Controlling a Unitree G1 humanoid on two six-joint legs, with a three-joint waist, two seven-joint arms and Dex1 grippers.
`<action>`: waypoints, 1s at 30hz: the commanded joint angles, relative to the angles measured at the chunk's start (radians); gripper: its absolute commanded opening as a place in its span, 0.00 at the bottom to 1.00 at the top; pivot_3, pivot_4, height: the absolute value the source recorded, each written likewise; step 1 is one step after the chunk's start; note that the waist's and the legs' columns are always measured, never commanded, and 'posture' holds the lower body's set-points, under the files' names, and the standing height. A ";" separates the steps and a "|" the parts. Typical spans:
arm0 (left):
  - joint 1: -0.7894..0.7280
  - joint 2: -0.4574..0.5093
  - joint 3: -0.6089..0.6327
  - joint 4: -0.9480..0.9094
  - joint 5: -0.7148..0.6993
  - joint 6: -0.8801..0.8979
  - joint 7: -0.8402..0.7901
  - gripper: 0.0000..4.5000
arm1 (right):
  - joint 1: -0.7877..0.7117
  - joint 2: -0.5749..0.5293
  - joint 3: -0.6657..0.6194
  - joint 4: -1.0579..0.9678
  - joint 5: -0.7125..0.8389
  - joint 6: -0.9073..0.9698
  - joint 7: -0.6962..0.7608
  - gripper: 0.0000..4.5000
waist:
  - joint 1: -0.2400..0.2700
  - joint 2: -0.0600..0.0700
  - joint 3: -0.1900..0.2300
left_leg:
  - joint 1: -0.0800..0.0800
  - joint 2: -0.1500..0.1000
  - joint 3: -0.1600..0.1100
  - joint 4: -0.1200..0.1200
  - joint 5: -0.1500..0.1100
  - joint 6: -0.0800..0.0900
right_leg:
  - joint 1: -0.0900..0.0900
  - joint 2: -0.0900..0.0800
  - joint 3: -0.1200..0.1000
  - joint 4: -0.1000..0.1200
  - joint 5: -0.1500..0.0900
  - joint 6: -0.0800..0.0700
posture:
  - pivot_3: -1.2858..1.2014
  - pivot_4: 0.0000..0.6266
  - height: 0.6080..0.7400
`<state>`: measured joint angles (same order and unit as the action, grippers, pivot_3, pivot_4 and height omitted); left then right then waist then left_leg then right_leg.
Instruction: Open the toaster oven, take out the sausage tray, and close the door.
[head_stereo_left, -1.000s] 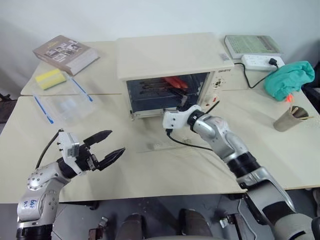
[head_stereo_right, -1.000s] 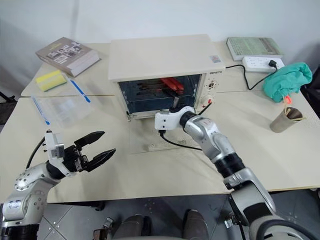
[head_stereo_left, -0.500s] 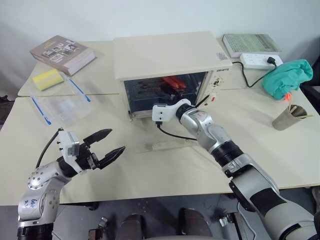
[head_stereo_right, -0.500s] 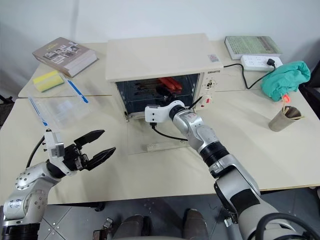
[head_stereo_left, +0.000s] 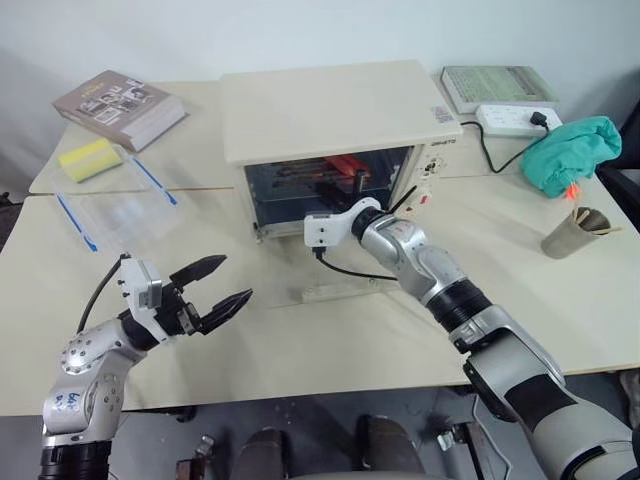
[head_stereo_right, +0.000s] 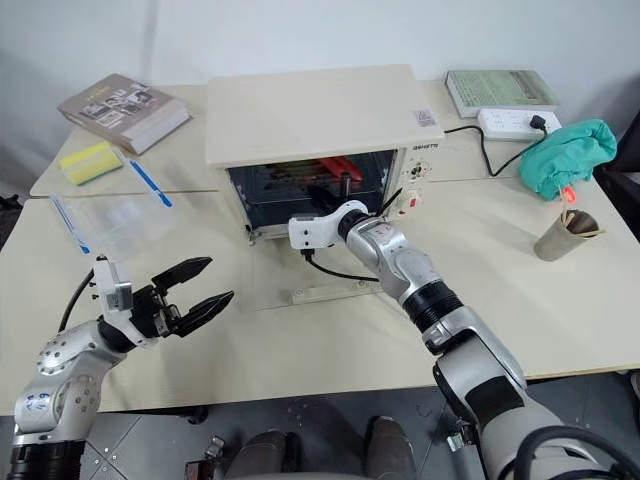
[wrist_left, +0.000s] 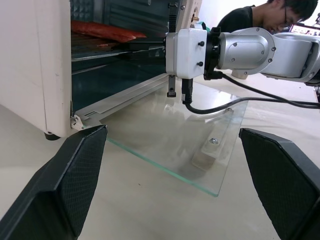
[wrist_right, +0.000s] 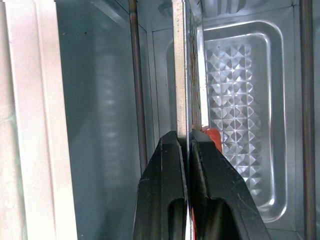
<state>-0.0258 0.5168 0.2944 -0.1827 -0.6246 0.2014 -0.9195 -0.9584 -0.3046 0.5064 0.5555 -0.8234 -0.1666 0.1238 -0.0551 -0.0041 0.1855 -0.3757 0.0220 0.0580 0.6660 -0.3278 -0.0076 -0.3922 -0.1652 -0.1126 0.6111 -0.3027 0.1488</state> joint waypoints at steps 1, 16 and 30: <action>-0.012 -0.011 -0.004 -0.005 -0.001 -0.026 -0.001 1.00 | -0.010 -0.018 -0.026 -0.104 0.039 -0.025 0.041 0.00 | -0.001 0.000 0.000 | 0.000 0.000 0.000 0.000 0.000 0.000 | 0.000 0.000 0.000 0.000 0.000 0.000 | 0.52 0.24 1.00; -0.027 -0.006 -0.001 0.022 -0.010 -0.028 -0.007 1.00 | 0.233 -0.165 -0.100 -0.490 0.127 0.009 0.284 0.00 | 0.011 0.000 0.000 | 0.000 0.000 0.000 0.000 0.000 0.000 | 0.000 0.000 0.000 0.000 0.000 0.000 | 0.52 0.24 1.00; -0.024 0.030 0.022 -0.029 -0.114 0.154 0.029 1.00 | 0.626 -0.289 -0.199 -0.866 0.105 0.002 0.298 0.00 | 0.055 -0.002 -0.001 | 0.000 0.000 0.001 0.001 -0.001 0.000 | 0.001 0.000 -0.001 -0.001 0.000 0.000 | 0.52 0.24 1.00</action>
<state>-0.0479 0.5312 0.2974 -0.1608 -0.6908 0.3188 -0.9003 -0.3432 -0.5824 0.3428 -0.2599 -0.7200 -0.1560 0.4285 0.0004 -0.0059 0.1847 -0.3757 0.0217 0.0586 0.6674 -0.3284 -0.0074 -0.3910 -0.1652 -0.1131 0.6094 -0.3027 0.1489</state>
